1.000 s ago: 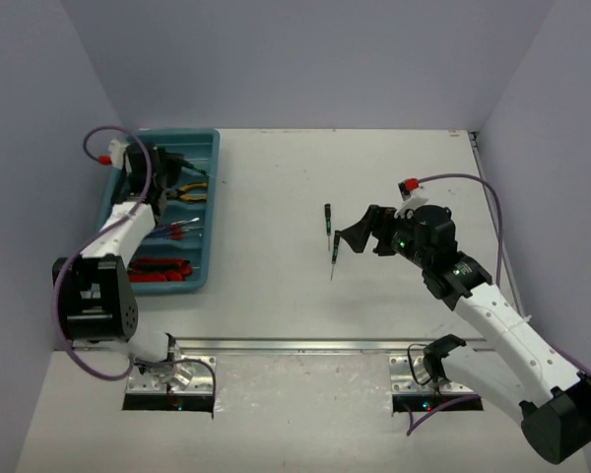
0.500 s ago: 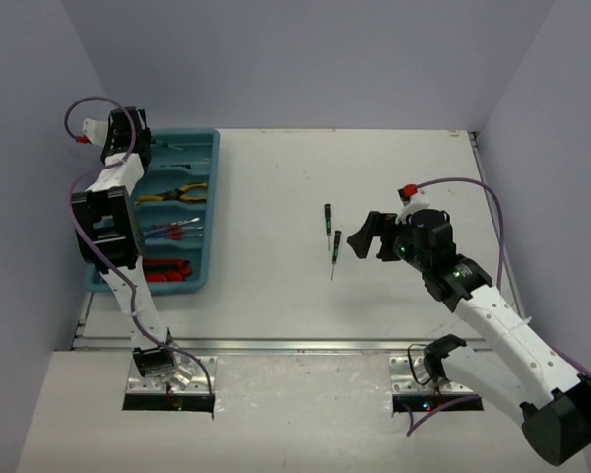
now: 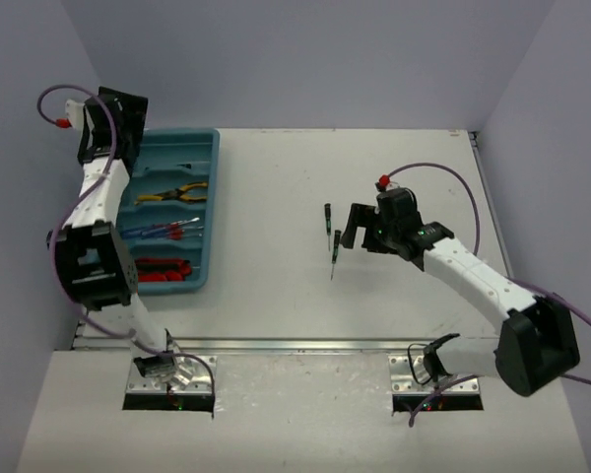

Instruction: Sort the tools into containers

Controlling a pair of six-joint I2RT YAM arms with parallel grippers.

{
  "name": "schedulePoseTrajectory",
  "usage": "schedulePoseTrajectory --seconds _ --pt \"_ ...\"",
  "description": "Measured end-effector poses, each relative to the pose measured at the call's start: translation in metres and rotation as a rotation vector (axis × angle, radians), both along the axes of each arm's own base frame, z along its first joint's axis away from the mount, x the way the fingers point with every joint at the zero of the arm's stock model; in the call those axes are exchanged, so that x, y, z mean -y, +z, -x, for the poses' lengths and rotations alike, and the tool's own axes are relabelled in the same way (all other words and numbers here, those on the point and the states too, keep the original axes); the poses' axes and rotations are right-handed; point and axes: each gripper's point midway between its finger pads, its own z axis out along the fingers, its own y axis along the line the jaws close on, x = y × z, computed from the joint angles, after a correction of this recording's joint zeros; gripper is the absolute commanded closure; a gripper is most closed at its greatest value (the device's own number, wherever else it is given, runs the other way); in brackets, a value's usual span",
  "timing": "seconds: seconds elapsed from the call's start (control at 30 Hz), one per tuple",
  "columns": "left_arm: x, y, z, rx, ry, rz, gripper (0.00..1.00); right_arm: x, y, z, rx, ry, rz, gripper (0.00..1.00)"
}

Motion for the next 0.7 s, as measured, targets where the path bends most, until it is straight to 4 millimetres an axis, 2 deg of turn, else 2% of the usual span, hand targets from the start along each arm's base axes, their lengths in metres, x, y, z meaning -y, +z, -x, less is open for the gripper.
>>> schedulePoseTrajectory --seconds 0.07,0.13,0.2,0.23,0.27,0.3,0.4,0.47,0.5,0.57,0.6,0.67,0.7 --pt "0.028 0.058 0.044 0.132 -0.082 -0.013 0.0 -0.005 -0.007 -0.016 -0.06 -0.03 0.025 0.05" --pt "0.062 0.114 0.098 0.294 -0.172 -0.046 0.0 -0.012 -0.014 -0.038 -0.092 -0.053 0.045 0.15" --pt "0.094 0.139 0.154 0.419 -0.253 -0.09 0.0 -0.019 -0.023 -0.059 -0.13 -0.079 0.071 0.24" --pt "0.112 0.145 0.179 0.458 -0.308 -0.114 0.0 -0.021 -0.029 -0.066 -0.148 -0.087 0.084 0.27" --pt "0.129 0.15 0.201 0.496 -0.363 -0.14 0.0 -0.023 -0.037 -0.073 -0.165 -0.095 0.097 0.3" --pt "0.143 0.152 0.211 0.519 -0.419 -0.169 0.0 -0.023 -0.044 -0.077 -0.186 -0.103 0.113 0.32" --pt "0.163 0.123 0.209 0.463 -0.528 -0.197 0.0 -0.023 -0.066 -0.08 -0.242 -0.116 0.149 0.37" --pt "0.167 0.08 0.206 0.353 -0.571 -0.2 0.0 -0.021 -0.081 -0.076 -0.283 -0.124 0.172 0.37" --pt "0.167 0.051 0.205 0.274 -0.588 -0.189 0.0 -0.02 -0.087 -0.074 -0.297 -0.126 0.181 0.38" --pt "0.169 -0.004 0.21 0.116 -0.62 -0.157 0.0 -0.019 -0.096 -0.069 -0.316 -0.128 0.194 0.41" --pt "0.17 -0.023 0.216 0.058 -0.633 -0.146 0.0 -0.019 -0.099 -0.066 -0.323 -0.127 0.198 0.44" --pt "0.172 -0.039 0.223 0.004 -0.661 -0.144 0.0 -0.021 -0.102 -0.062 -0.332 -0.124 0.202 0.47" --pt "0.173 -0.038 0.224 0.005 -0.672 -0.153 0.0 -0.021 -0.103 -0.062 -0.333 -0.123 0.202 0.49"
